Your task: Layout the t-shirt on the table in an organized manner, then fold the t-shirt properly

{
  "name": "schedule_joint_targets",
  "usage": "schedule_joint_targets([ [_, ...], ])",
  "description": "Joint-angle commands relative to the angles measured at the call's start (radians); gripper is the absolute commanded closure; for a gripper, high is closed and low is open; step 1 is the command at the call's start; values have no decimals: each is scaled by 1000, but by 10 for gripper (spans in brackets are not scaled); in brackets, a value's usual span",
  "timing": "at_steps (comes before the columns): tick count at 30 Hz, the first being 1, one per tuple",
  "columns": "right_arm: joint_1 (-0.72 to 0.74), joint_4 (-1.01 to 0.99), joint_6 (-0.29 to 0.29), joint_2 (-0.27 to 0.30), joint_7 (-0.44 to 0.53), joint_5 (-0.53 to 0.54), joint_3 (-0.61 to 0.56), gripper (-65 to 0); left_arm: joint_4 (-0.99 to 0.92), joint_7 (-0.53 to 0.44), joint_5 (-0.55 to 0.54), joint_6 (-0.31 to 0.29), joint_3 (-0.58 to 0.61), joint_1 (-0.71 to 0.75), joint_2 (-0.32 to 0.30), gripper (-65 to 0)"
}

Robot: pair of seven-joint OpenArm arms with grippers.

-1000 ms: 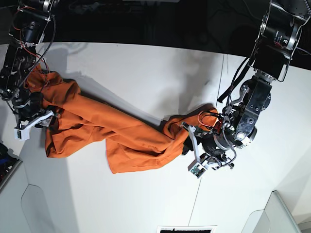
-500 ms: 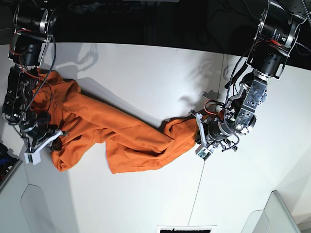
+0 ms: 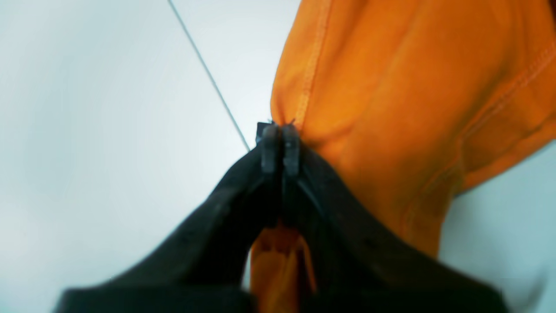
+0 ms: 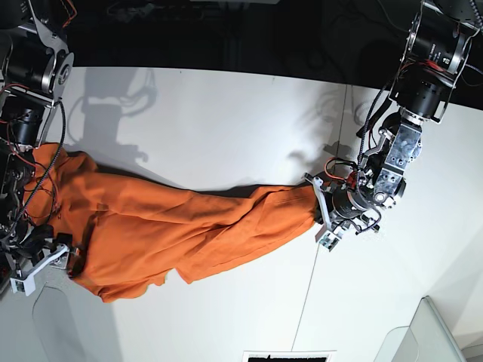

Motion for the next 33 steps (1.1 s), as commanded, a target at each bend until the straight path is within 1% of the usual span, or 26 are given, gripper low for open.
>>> schedule_joint_targets([
  [1, 8, 36, -3, 19, 8, 32, 13, -428, 9, 40, -34, -21, -4, -16, -22, -103],
  [2, -21, 55, -3, 23, 1, 55, 21, -428, 17, 44, -81, -57, -4, -16, -32, -159],
  [3, -55, 82, -3, 25, 0, 71, 33, -428, 29, 47, -127, -78, -4, -15, -46, -206],
  [4, -92, 116, -3, 25, 0, 77, 50, -428, 47, 50, -168, -93, -5, -15, -61, -240],
  [5, -132, 154, -3, 25, 1, 77, 72, -428, 71, 60, -200, -104, -11, -15, -75, -257],
  [9, -291, 315, -2, 25, 0, 106, 178, -428, 192, 97, -311, -173, -71, -9, -124, -259],
  [11, -365, 372, 1, 26, -10, 127, 236, -428, 254, 121, -368, -193, -122, 12, -135, -259],
  [14, -465, 408, 6, 25, -13, 165, 310, -428, 324, 170, -402, -228, -182, 60, -145, -259],
  [16, -513, 410, 22, 25, -12, 199, 351, -428, 346, 179, -407, -229, -190, 100, -150, -259],
  [17, -532, 409, 24, 25, -9, 211, 368, -428, 354, 179, -407, -230, -190, 124, -151, -259],
  [20, -573, 409, 24, 25, 3, 210, 401, -428, 383, 162, -405, -272, -190, 200, -141, -260],
  [22, -592, 406, 24, 25, 24, 207, 402, -428, 386, 143, -380, -270, -190, 235, -121, -263],
  [23, -596, 401, 24, 24, 36, 209, 401, -428, 386, 126, -349, -270, -190, 247, -106, -276],
  [24, -595, 390, 24, 25, 40, 210, 401, -428, 386, 108, -307, -263, -190, 254, -89, -288],
  [26, -595, 368, 23, 25, 52, 215, 397, -428, 386, 79, -224, -215, -190, 259, -56, -302],
  [28, -593, 342, 23, 25, 71, 222, 387, -428, 386, 61, -146, -173, -190, 255, -26, -301],
  [30, -581, 311, 23, 24, 74, 238, 372, -428, 386, 49, -93, -162, -190, 249, -3, -301],
  [33, -549, 265, 23, 22, 80, 233, 352, -428, 385, 30, -43, -129, -189, 243, 20, -301],
])
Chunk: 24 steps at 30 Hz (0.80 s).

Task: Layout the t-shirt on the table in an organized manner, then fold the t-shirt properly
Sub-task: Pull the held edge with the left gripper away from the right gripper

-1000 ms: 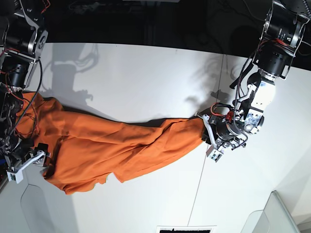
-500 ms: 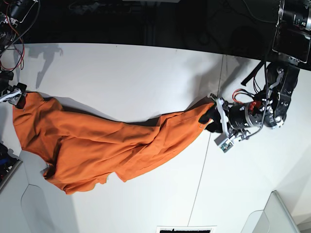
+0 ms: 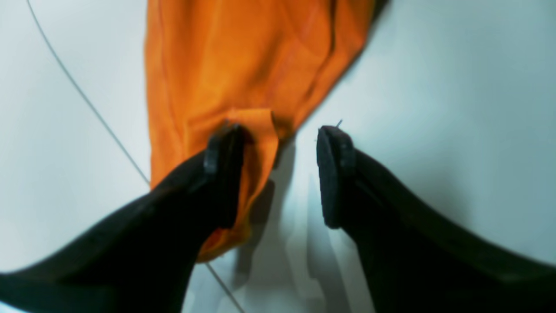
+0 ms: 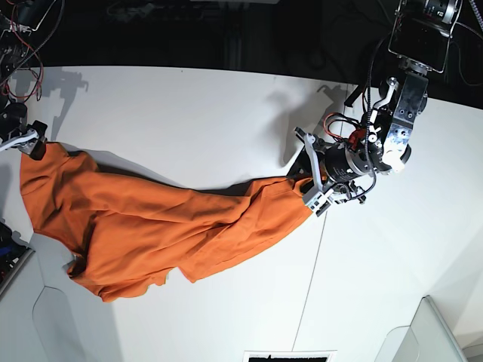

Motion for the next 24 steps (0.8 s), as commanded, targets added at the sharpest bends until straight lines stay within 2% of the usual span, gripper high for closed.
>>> schedule_joint_targets([
  [1, 30, -2, 1, 19, 25, 10, 0, -428, 16, -31, 5, 13, -7, -19, -6, -301],
  [4, 63, -63, 2, 19, 32, 10, -9, -428, 13, -53, 34, 24, -7, -18, -3, -279],
  [7, 91, -124, 1, 19, 31, 10, -21, -428, 0, -55, 44, 24, -7, -18, -3, -172],
  [9, 100, -153, 1, 19, 29, 10, -27, -428, -18, -55, 43, 23, -7, -18, -3, -124],
  [11, 98, -163, 1, 19, 26, 9, -27, -420, -42, -55, 43, 3, -7, -18, -3, -52],
  [12, 94, -163, 1, 19, 26, 7, -26, -397, -52, -55, 44, -9, -7, -18, -3, -4],
  [13, 93, -163, 2, 19, 26, 5, -26, -354, -61, -54, 44, -10, -7, -18, -4, 0],
  [16, 93, -162, 2, 21, 27, -45, -26, -155, -74, -55, 43, -3, -7, -18, -11, 0],
  [18, 93, -161, 7, 23, 27, -72, -26, -25, -73, -63, 30, 35, -8, -21, -30, 0],
  [19, 93, -160, 16, 24, 27, -84, -25, 0, -73, -63, 8, 52, -10, -21, -43, 0],
  [24, 87, -132, 66, 25, 27, -95, 13, 0, -73, -48, -115, 46, -68, -26, -109, 0],
])
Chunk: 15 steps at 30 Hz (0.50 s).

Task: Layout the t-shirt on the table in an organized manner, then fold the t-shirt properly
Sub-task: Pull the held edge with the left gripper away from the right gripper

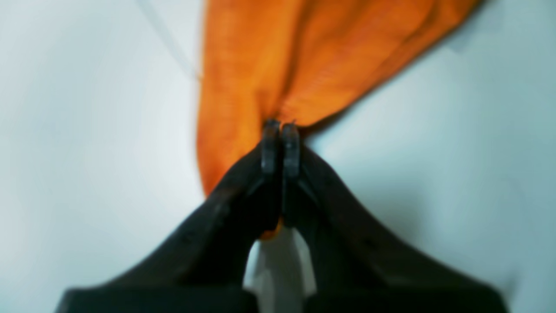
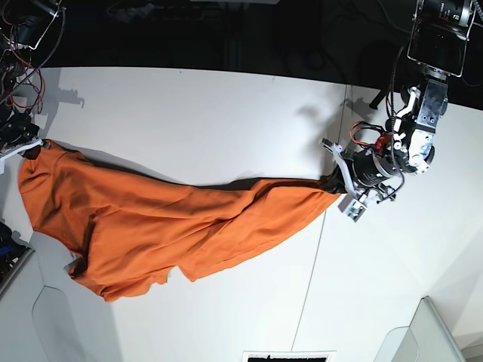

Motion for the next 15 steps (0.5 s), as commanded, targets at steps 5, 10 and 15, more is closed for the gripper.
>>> schedule_joint_targets([
  [5, 2, 63, 8, 35, -21, 19, 72, 0, 13, 42, -68, -39, -83, -21, -39, 0],
  [10, 2, 63, 9, 88, -26, 36, 76, 0, 13, 58, -87, -71, -92, -21, -55, 0],
  [15, 2, 63, 8, 131, -47, 91, 76, -19, 13, 63, -96, -71, -92, -21, -56, -103],
])
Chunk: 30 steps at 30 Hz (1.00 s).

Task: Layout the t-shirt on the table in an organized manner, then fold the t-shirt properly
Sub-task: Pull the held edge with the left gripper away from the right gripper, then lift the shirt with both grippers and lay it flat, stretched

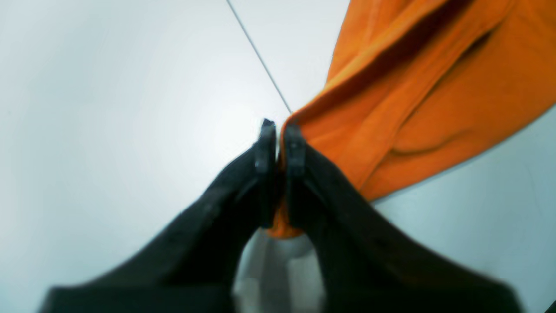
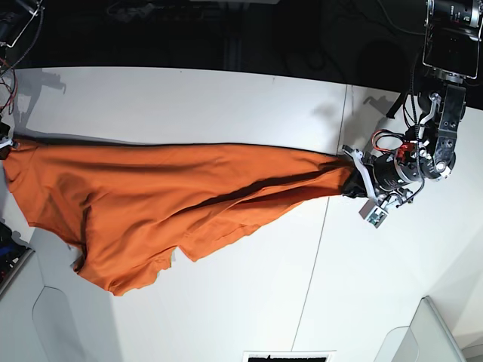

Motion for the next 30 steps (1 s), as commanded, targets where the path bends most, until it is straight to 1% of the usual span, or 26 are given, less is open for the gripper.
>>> schedule_joint_targets([
  [1, 13, 19, 5, 32, 4, 24, 7, -91, 13, -6, -19, 0, -8, -19, -17, -148],
  [2, 13, 20, 5, 35, -6, 39, 8, -163, 13, -2, -22, 0, -8, -19, -17, -185],
  [3, 13, 21, 5, 37, -13, 48, 11, -221, 13, 1, -27, 0, -8, -19, -17, -217],
  [4, 13, 22, 5, 38, -18, 61, 16, -257, 13, 6, -40, 0, -9, -19, -17, -241],
  [5, 13, 24, 8, 38, -25, 74, 24, -269, 13, 18, -59, 0, -9, -20, -18, -255],
  [8, 13, 53, 44, 38, -72, 134, 76, -268, 13, 48, -135, -5, -32, -19, -17, -257],
  [9, 13, 70, 50, 38, -89, 153, 99, -268, 13, 54, -161, -18, -50, -17, -17, -256],
  [11, 10, 108, 54, 39, -122, 178, 156, -268, 13, 67, -212, -62, -97, -10, -17, -256],
  [13, -18, 144, 53, 47, -126, 208, 199, -268, 13, 103, -279, -106, -155, 0, -17, -256],
  [15, -51, 154, 53, 53, -125, 204, 216, -268, 13, 141, -353, -146, -216, 11, -17, -256],
  [17, -93, 151, 53, 53, -120, 202, 216, -268, 13, 179, -405, -172, -264, 24, -17, -257],
  [19, -137, 148, 53, 45, -104, 199, 214, -268, 13, 202, -430, -177, -282, 41, -17, -257],
  [21, -172, 130, 53, 41, -76, 197, 214, -268, 13, 201, -426, -193, -280, 68, -16, -257],
  [23, -197, 97, 53, 41, -44, 198, 214, -268, 13, 196, -413, -196, -279, 97, -10, -257],
  [25, -200, 55, 53, 41, -27, 198, 214, -281, 13, 169, -369, -196, -279, 125, -4, -257],
  [26, -200, 33, 53, 41, -18, 200, 213, -300, 13, 143, -336, -196, -279, 139, -1, -257],
  [27, -200, 13, 53, 41, -1, 202, 209, -323, 13, 113, -295, -196, -279, 151, 2, -268],
  [28, -200, -6, 53, 41, 15, 202, 203, -343, 13, 78, -251, -196, -277, 162, 5, -292],
  [30, -197, -41, 53, 41, 42, 202, 183, -355, 13, 14, -172, -196, -259, 173, 5, -339],
])
